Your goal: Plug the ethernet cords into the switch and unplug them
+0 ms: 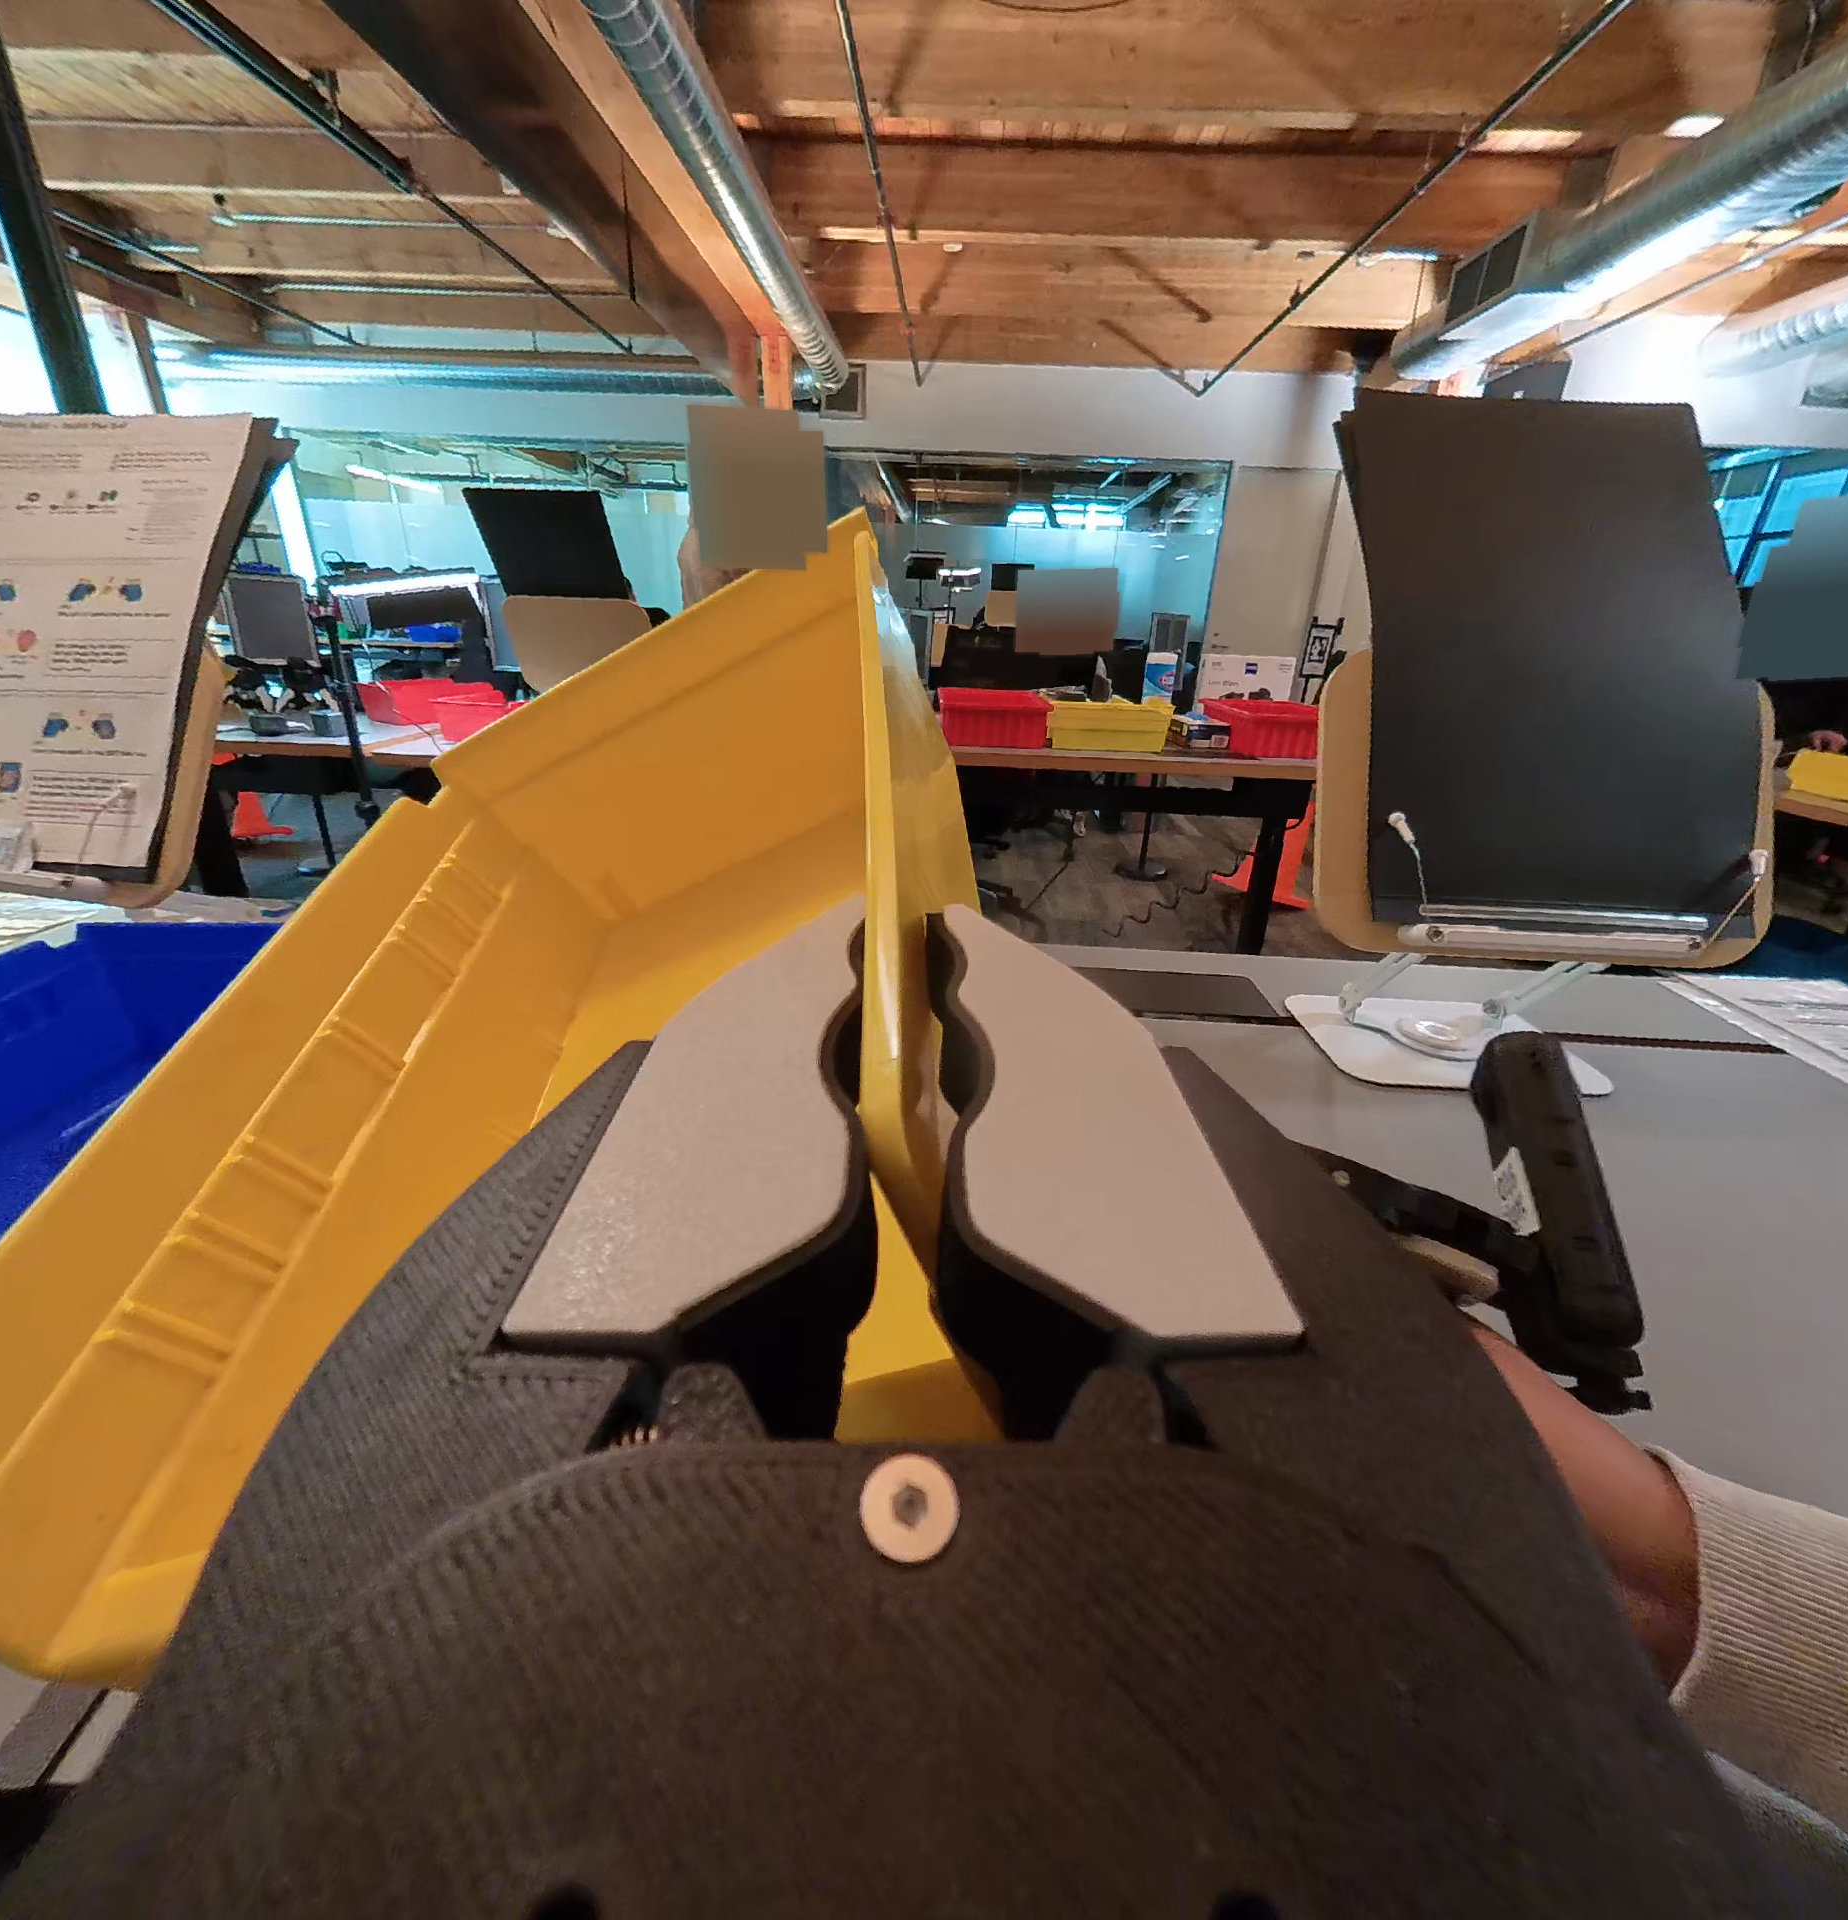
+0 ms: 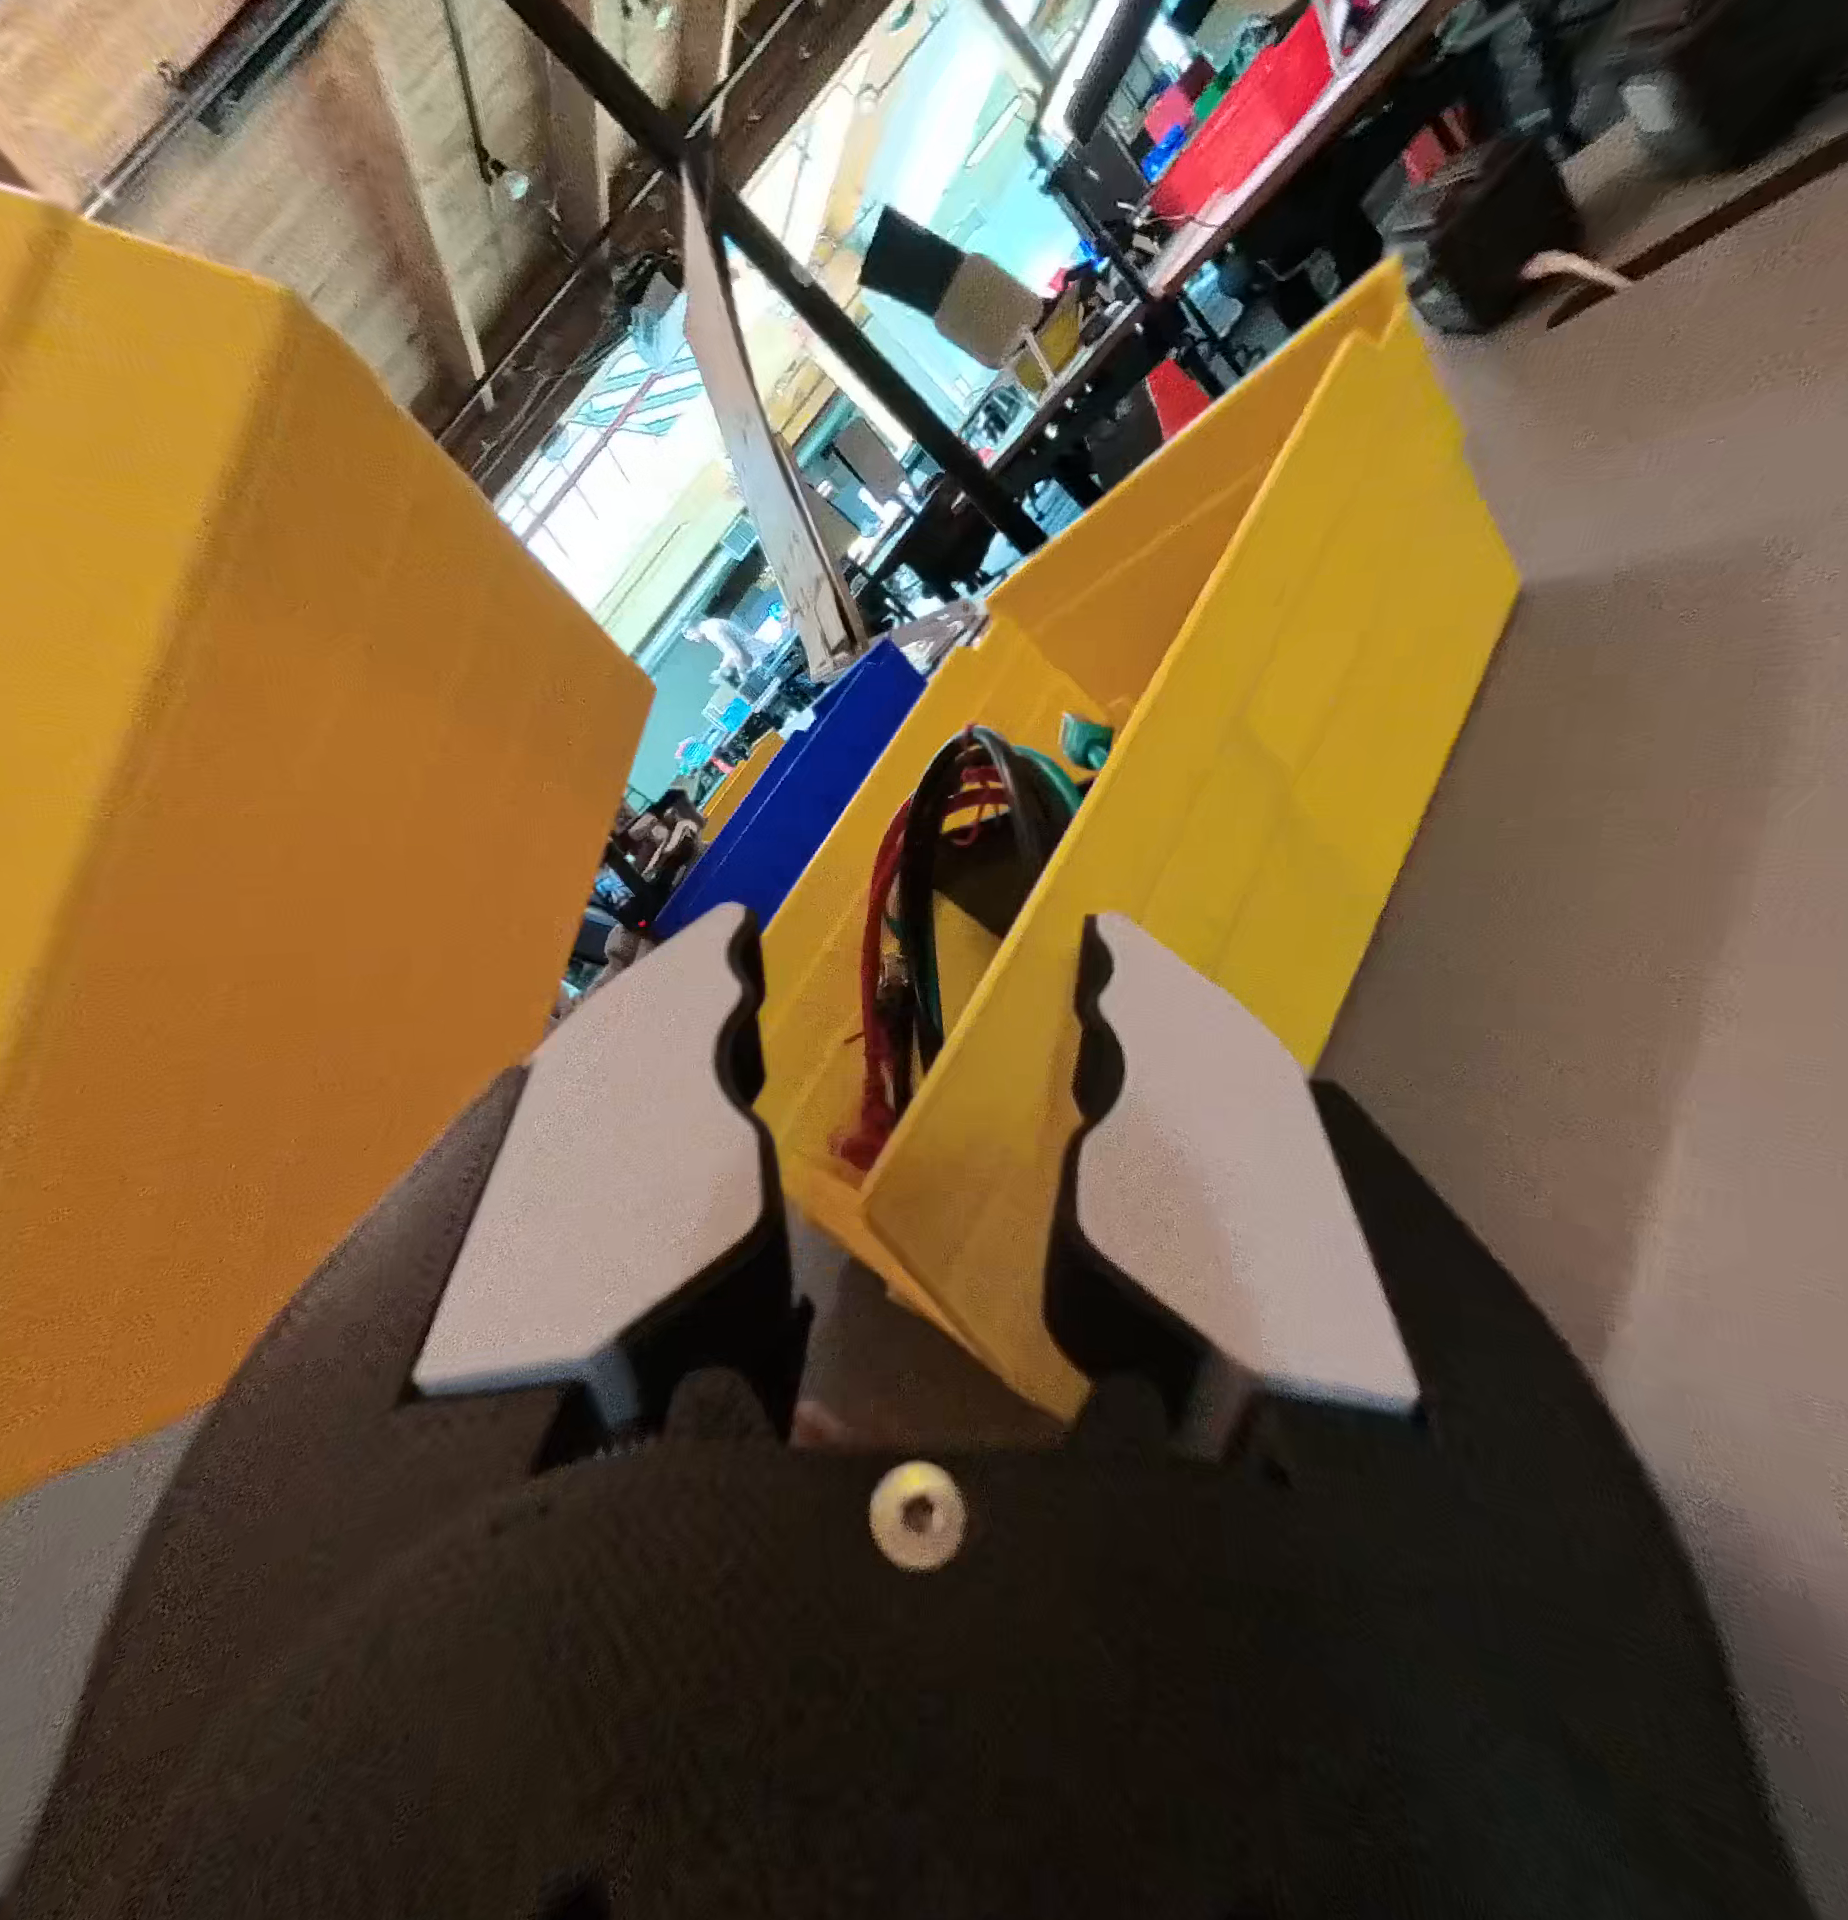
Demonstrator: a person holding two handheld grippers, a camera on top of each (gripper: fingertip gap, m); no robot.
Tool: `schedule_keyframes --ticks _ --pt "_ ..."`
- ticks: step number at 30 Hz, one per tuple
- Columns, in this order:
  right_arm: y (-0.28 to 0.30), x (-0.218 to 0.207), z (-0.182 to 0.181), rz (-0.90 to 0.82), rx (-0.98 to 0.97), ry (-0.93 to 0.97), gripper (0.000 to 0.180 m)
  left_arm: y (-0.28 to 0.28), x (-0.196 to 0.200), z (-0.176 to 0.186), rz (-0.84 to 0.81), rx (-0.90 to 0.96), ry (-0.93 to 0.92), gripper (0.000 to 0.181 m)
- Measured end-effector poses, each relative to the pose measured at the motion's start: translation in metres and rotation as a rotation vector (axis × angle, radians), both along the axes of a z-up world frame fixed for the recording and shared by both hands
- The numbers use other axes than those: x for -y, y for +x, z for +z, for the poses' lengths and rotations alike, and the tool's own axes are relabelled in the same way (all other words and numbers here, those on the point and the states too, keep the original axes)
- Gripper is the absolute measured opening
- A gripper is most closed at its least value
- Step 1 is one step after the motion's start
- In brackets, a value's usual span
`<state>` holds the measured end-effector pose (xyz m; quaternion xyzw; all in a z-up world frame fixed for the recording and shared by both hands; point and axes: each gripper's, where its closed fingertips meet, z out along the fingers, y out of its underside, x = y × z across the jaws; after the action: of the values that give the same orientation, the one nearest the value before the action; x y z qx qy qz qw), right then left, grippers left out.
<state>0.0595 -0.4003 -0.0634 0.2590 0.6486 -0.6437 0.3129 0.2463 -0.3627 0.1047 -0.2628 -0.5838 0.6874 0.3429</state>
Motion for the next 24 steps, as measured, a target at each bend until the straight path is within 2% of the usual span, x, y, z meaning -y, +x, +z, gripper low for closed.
schedule_keyframes --ticks 5,10,13,16,20,24 --pt "-0.025 -0.051 0.009 0.042 -0.136 -0.012 0.058 -0.012 -0.008 0.001 -0.041 0.018 -0.017 0.005" --pt "-0.078 -0.148 0.019 0.055 -0.398 -0.009 0.057 -0.059 -0.043 0.003 -0.151 0.141 -0.067 0.005" --pt "-0.13 -0.216 0.024 0.0 -0.511 0.025 0.054 -0.103 -0.084 0.003 -0.283 0.173 -0.105 0.005" --pt "-0.193 -0.287 0.032 -0.105 -0.499 0.053 0.049 -0.158 -0.14 -0.014 -0.454 0.188 -0.133 0.005" --pt "-0.253 -0.39 0.035 -0.277 -0.505 0.089 0.045 -0.226 -0.22 -0.063 -0.689 0.27 -0.118 0.006" --pt "-0.267 -0.47 0.025 -0.396 -0.576 0.122 0.046 -0.278 -0.285 -0.114 -0.853 0.357 -0.043 0.006"
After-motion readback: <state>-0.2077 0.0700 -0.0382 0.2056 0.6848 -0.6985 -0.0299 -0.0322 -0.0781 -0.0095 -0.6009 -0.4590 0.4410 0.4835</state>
